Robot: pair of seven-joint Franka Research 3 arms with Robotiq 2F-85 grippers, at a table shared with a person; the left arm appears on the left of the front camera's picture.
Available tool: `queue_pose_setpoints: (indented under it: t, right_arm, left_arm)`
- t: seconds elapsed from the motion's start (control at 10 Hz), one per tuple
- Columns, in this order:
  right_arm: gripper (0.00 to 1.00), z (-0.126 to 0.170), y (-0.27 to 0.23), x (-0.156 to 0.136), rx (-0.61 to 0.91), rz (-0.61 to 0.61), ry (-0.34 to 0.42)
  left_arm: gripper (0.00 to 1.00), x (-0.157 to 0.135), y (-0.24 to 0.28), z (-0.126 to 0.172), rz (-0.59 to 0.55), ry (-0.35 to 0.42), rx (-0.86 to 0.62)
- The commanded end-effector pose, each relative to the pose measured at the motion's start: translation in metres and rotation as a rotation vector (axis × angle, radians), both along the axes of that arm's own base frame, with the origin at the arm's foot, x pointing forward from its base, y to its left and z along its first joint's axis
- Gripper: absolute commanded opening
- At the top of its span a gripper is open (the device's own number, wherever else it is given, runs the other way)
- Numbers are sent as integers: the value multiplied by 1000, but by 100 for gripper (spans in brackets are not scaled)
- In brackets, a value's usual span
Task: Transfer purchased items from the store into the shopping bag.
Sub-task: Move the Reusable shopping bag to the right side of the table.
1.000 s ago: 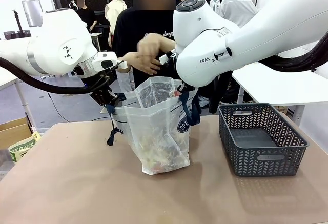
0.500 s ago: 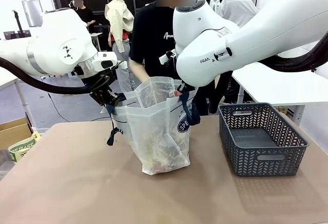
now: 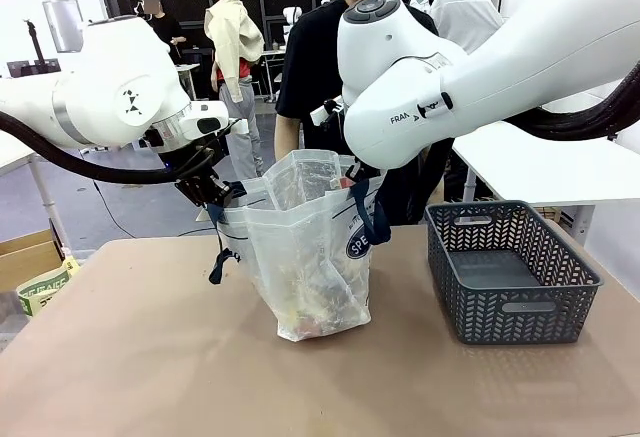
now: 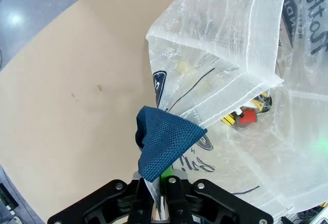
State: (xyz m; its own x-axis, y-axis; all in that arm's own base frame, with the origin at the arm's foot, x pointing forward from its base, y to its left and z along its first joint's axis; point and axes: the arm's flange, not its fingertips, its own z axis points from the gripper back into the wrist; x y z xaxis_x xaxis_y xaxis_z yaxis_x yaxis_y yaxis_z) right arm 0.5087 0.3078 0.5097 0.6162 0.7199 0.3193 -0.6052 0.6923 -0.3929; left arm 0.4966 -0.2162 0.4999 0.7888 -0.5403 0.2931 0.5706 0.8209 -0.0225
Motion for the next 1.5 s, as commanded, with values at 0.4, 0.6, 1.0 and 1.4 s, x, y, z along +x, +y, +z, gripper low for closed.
queue_pose_setpoints:
  t: [0.4, 0.6, 1.0, 1.4]
  right_arm:
    - [0, 3, 0, 0, -1, 5, -6]
    - [0, 3, 0, 0, -1, 5, -6]
    - [0, 0, 0, 0, 0, 0, 0]
    - [0, 6, 20, 11, 5, -272, 90]
  left_arm:
    - [0, 0, 1, 1, 3, -3, 0]
    - [0, 0, 1, 1, 3, -3, 0]
    - [0, 0, 0, 0, 0, 0, 0]
    - [0, 1, -18, 27, 88, 10, -81]
